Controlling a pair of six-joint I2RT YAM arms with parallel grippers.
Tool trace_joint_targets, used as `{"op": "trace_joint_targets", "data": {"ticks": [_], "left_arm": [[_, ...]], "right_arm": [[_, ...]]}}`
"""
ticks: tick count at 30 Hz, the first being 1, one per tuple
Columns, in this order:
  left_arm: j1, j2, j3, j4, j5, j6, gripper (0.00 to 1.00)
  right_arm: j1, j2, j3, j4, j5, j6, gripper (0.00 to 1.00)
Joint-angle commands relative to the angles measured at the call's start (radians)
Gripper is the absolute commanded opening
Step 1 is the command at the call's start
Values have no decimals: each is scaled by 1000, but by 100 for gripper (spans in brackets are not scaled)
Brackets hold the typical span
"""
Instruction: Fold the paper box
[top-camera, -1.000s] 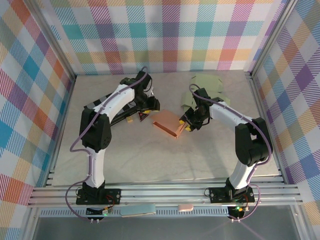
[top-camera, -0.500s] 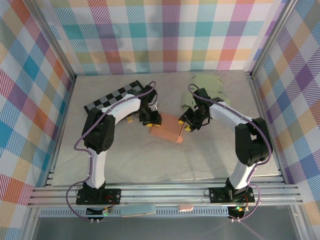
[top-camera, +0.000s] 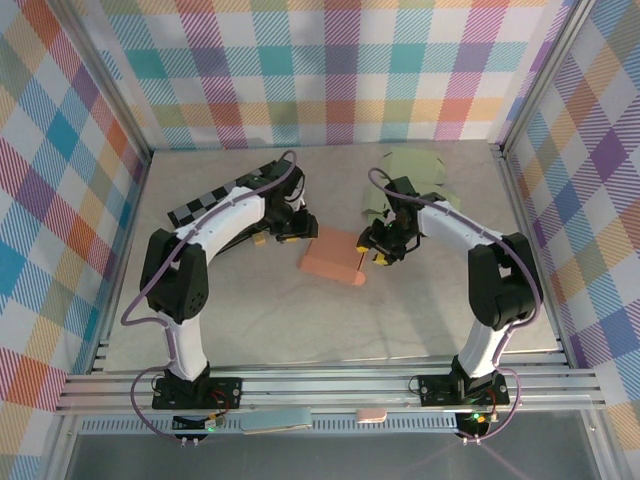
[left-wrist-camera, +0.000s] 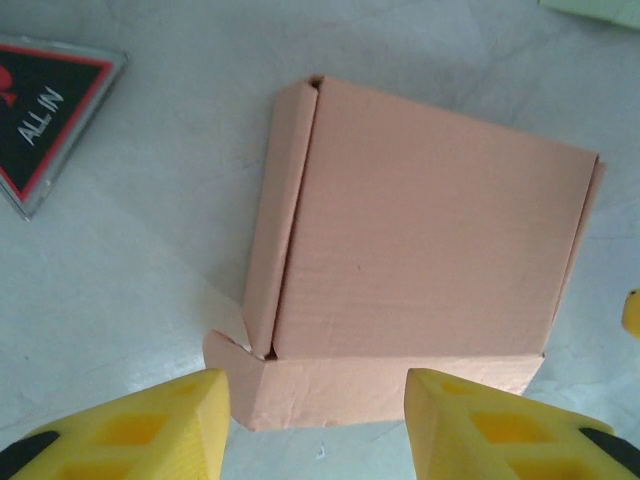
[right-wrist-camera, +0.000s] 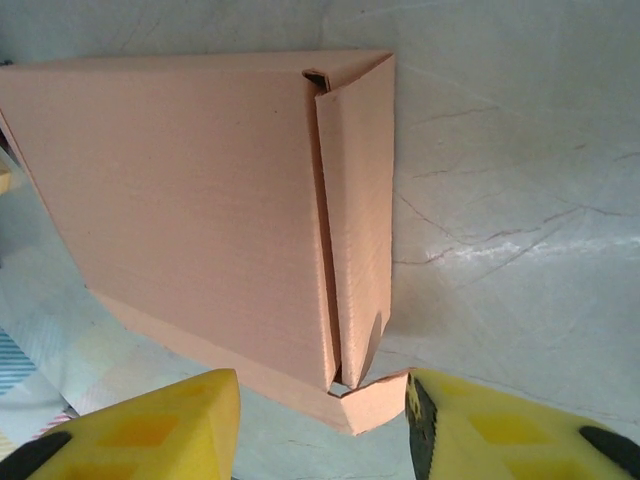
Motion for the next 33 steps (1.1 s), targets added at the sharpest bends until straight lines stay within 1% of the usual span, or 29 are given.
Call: {"op": "trace_joint_targets", "data": {"ticks": [1, 3, 7, 11, 17, 20, 24, 25, 27, 30, 33], "left_arm": [[20, 58, 39, 8, 58, 39, 49], [18, 100, 58, 9, 78, 53, 48], [12, 138, 48, 30, 73, 62, 48], [9, 137, -7, 79, 79, 54, 46], [6, 105, -95, 149, 97, 22, 40], [6, 81, -135, 174, 105, -1, 37], [6, 26, -195, 206, 138, -65, 33], [6, 11, -213, 216, 153, -92, 30], [4, -30, -261, 241, 191, -169, 29], [2, -105, -322, 278, 222, -248, 29], [5, -157, -329, 253, 210, -259, 31]], "right_arm": [[-3, 37, 29, -29, -23, -83, 48], [-4, 59, 33, -22, -40, -87, 47], [-4, 88, 42, 4, -62, -85, 45], [-3, 123, 40, 19, -66, -84, 41], [-5, 149, 32, 16, -50, -94, 35], [-6, 142, 35, 10, -46, -105, 35], [-24, 106, 35, 13, -57, -133, 37], [-33, 94, 31, 15, -63, -142, 38], [-57, 73, 24, 15, -76, -168, 42], [-100, 52, 18, 8, -101, -203, 45], [-142, 38, 11, 9, -128, -230, 48]]}}
